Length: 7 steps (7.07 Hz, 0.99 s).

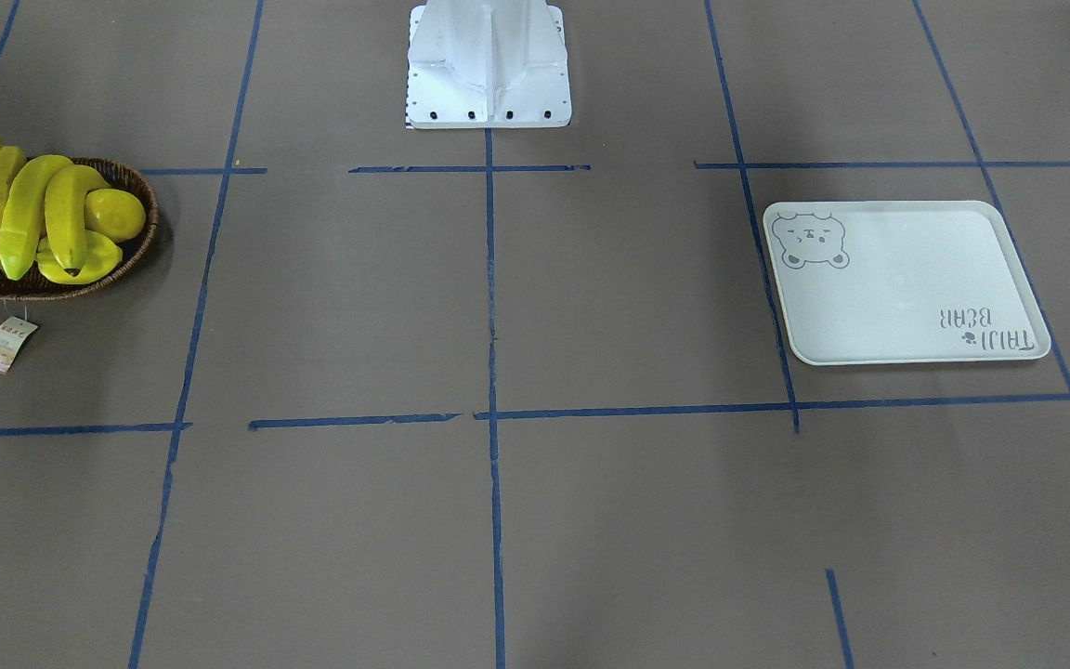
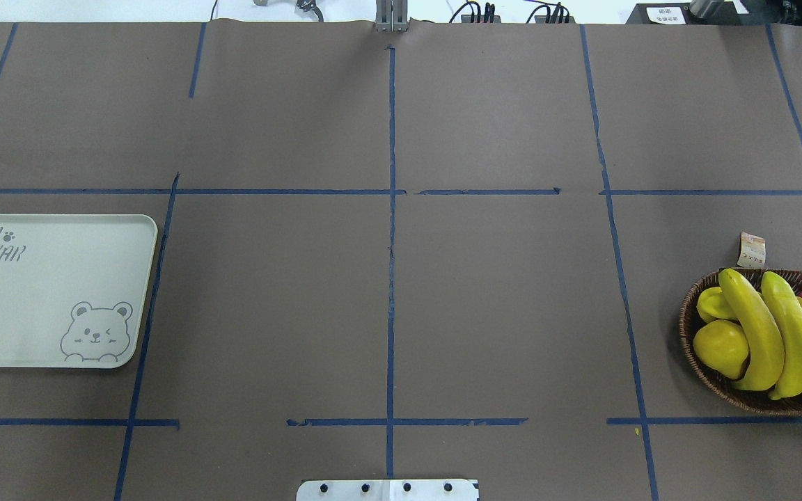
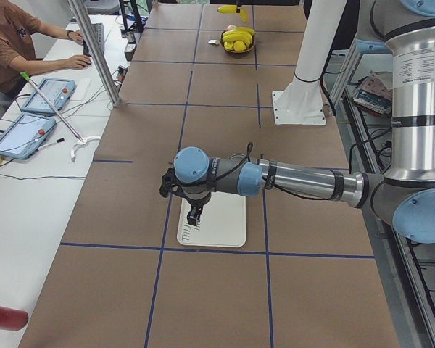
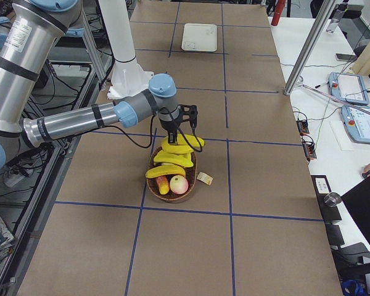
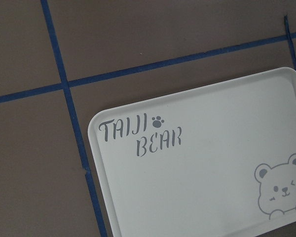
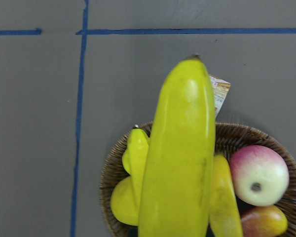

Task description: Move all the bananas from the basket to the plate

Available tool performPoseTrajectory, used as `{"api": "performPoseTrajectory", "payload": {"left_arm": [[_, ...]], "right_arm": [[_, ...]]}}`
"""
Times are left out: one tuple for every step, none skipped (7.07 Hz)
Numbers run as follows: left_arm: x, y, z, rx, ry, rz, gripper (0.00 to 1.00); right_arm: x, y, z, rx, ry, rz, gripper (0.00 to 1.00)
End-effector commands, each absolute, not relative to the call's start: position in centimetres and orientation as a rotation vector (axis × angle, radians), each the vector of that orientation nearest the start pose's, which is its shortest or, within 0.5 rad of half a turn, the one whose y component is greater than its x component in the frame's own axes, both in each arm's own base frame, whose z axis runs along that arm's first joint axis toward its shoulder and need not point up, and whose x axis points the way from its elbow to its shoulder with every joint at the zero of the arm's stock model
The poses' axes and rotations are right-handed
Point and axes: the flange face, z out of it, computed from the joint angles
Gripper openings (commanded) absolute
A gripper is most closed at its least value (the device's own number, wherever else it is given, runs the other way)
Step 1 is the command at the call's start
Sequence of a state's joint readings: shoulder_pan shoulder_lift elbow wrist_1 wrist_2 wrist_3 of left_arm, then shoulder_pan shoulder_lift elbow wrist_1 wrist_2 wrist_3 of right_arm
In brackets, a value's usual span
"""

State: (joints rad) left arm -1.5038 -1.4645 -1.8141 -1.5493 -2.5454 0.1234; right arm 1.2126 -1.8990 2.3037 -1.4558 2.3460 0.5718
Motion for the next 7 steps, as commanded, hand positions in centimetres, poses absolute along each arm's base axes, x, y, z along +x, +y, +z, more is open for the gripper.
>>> {"api": "performPoseTrajectory", "payload": {"left_arm": [[-1.7, -45.6, 56.0, 0.139, 0.995, 0.214, 1.00], [-0.5, -47.5, 53.7, 0.137, 1.010, 0.185, 1.00], [1.5, -48.9, 51.7, 0.120, 1.021, 0.163, 1.00], [4.0, -50.5, 49.1, 0.103, 1.056, 0.133, 1.00], [5.9, -51.8, 46.6, 0.106, 1.090, 0.085, 1.00], [11.9, -52.2, 42.9, 0.077, 1.142, 0.073, 1.00], [17.5, -51.9, 39.7, 0.039, 1.208, 0.048, 0.99]], "right_arm": [[-10.6, -40.6, 32.1, 0.098, -0.938, -0.056, 0.00], [-14.7, -41.8, 27.6, 0.075, -0.960, -0.093, 0.01], [-20.4, -41.1, 24.2, 0.011, -0.987, -0.078, 0.01], [-25.9, -39.6, 20.8, 0.001, -0.978, -0.049, 0.02], [-30.4, -37.7, 18.3, 0.018, -0.968, -0.032, 0.02], [-33.5, -35.8, 16.2, 0.013, -0.976, 0.010, 0.02], [-35.5, -34.0, 14.9, 0.032, -1.017, 0.026, 0.02]]}}
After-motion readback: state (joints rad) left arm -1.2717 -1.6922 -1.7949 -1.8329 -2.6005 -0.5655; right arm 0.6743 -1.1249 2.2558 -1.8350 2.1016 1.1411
